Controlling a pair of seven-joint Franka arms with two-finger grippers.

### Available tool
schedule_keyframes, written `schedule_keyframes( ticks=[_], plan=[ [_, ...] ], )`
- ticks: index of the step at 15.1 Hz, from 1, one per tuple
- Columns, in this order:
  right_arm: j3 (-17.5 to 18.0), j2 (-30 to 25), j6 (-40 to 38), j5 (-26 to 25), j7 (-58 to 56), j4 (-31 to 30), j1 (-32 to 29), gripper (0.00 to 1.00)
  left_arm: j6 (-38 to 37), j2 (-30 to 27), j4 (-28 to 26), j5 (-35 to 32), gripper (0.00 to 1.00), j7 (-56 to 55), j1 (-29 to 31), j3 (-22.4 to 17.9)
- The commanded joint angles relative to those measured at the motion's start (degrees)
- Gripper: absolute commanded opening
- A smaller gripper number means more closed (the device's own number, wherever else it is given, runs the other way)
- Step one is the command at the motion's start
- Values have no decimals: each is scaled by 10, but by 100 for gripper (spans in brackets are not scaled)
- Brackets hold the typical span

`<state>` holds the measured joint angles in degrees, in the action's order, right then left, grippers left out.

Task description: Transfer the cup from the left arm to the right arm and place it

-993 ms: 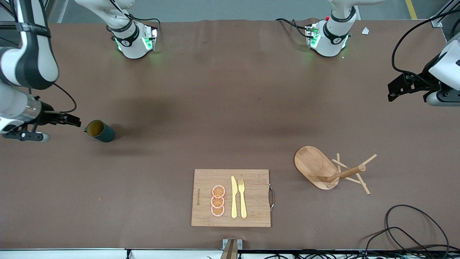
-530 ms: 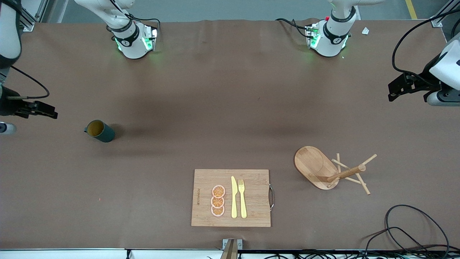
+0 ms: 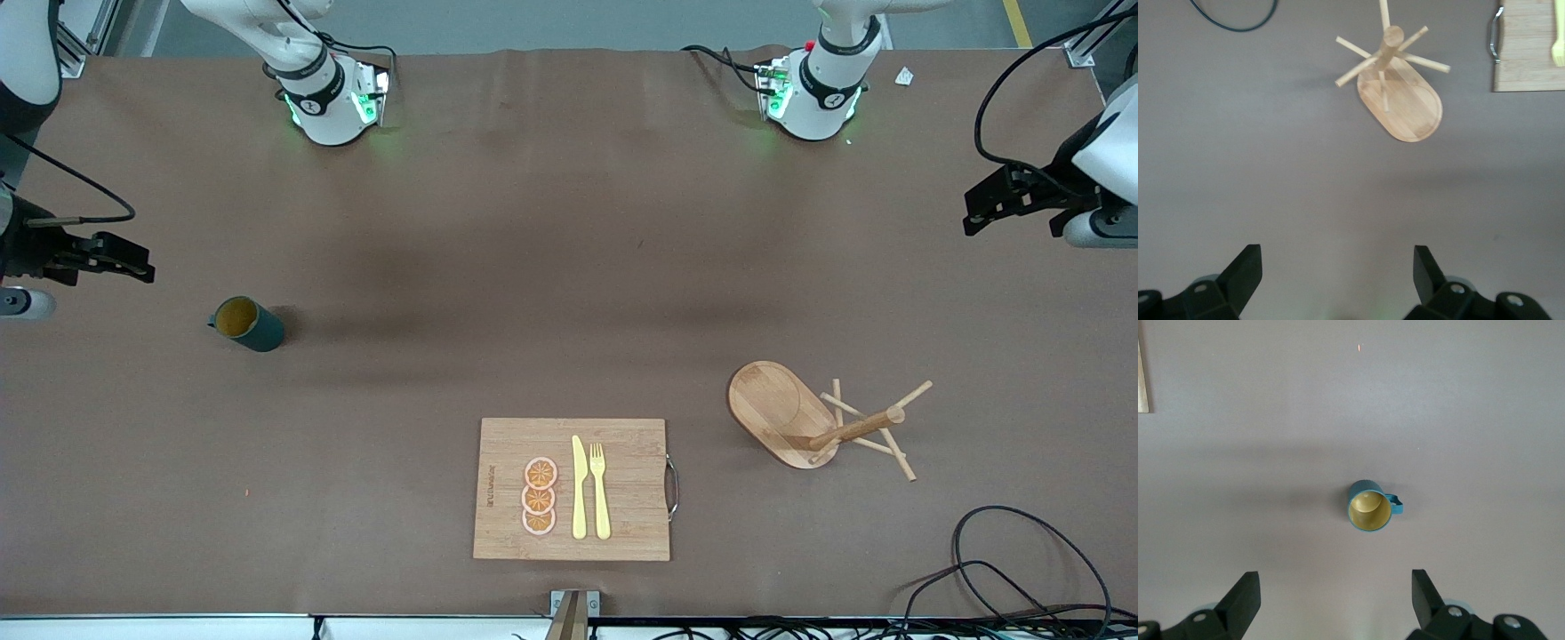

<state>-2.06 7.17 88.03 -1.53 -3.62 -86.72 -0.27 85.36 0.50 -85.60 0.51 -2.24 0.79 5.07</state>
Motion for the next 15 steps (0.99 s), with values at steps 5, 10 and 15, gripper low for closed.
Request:
schedule_keyframes(
  ticks=[5,10,15],
  plan=[
    [-6,-43,-45,-1,14,-19,-4,100,9,-58,-62,13,100,7,13,7],
    [-5,-125,-42,-1,14,-79,-3,100,22,-80,-90,-13,100,7,12,30],
    [-6,-151,-44,-1,14,-80,-4,100,19,-65,-77,-24,100,7,12,36]
  ],
)
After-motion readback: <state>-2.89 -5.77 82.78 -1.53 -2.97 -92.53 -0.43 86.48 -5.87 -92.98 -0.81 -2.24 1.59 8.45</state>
